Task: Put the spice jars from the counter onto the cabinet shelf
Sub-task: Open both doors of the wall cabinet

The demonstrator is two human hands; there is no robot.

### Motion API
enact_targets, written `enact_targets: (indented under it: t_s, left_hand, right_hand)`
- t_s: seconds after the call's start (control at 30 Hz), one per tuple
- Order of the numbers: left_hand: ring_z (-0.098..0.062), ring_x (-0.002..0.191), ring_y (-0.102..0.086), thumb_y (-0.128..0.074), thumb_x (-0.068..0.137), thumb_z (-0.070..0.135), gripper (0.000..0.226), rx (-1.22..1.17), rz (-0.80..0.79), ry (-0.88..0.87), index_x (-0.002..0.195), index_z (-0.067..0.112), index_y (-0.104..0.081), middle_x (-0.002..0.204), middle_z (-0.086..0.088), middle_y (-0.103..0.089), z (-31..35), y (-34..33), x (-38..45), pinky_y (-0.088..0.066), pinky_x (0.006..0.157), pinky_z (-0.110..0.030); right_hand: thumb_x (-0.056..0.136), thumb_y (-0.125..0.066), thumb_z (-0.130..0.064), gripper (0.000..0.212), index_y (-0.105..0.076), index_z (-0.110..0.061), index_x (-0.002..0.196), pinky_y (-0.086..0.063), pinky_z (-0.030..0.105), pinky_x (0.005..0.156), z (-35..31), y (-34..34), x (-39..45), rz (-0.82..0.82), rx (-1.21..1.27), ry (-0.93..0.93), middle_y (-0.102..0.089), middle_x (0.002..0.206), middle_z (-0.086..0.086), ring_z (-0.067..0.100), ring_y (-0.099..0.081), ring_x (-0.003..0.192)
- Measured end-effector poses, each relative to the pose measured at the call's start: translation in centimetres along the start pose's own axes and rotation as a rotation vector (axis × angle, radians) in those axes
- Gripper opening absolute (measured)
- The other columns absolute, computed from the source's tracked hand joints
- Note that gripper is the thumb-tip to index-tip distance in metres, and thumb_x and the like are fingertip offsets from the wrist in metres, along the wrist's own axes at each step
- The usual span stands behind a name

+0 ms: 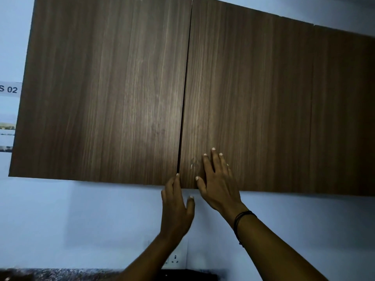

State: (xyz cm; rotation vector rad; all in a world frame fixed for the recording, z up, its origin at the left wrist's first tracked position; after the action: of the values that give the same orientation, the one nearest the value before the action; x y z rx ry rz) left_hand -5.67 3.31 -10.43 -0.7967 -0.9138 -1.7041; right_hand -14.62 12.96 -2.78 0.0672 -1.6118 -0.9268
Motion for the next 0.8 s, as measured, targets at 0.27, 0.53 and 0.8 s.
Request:
enact_targets:
  t_s: [0.27,0.53,0.8]
  left_hand:
    - [-0.025,0.137,-0.037,-0.063,0.094,0.015,0.068,-0.099,0.03,0.079,0.152,0.008,-0.029,0.153,-0.012,-0.034,0.1,-0.8,0.2,-0.028,0.105,-0.022]
    - [-0.022,0.121,-0.05,-0.061,0.095,0.015,0.054,-0.155,0.076,0.058,0.144,0.004,-0.041,0.139,-0.012,-0.045,0.5,0.4,1.0,-0.046,0.099,-0.032]
    - [-0.016,0.108,-0.055,-0.059,0.097,0.022,0.037,-0.185,0.082,0.105,0.131,0.01,-0.052,0.13,-0.007,-0.05,0.9,1.3,1.4,-0.042,0.085,-0.023]
  right_hand:
    - [0.098,-0.042,-0.046,0.072,-0.012,-0.018,0.158,-0.009,0.046,0.121,-0.5,-0.8,-0.6,-0.02,0.009,0.027,0.005,0.166,0.011,0.032,0.0,0.153]
    - [0.096,-0.045,-0.042,0.073,-0.013,-0.018,0.158,-0.021,0.052,0.12,-1.8,-0.2,-0.9,-0.038,0.023,0.048,-0.001,0.166,0.01,0.033,-0.005,0.152]
    - [0.098,-0.045,-0.039,0.069,-0.018,-0.015,0.157,-0.026,0.052,0.117,-3.1,1.1,-1.0,-0.042,0.026,0.045,-0.004,0.166,0.012,0.036,-0.009,0.152]
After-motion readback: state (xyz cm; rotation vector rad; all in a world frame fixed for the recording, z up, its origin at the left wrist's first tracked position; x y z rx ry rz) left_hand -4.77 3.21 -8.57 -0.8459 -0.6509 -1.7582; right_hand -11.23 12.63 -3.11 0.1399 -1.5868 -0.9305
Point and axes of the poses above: each hand's wrist, its own x-axis towards the middle knuckle, its own y-axis out of the back of the hand, z = x × y, the point moved 5 cm from there along x, towards the middle knuckle
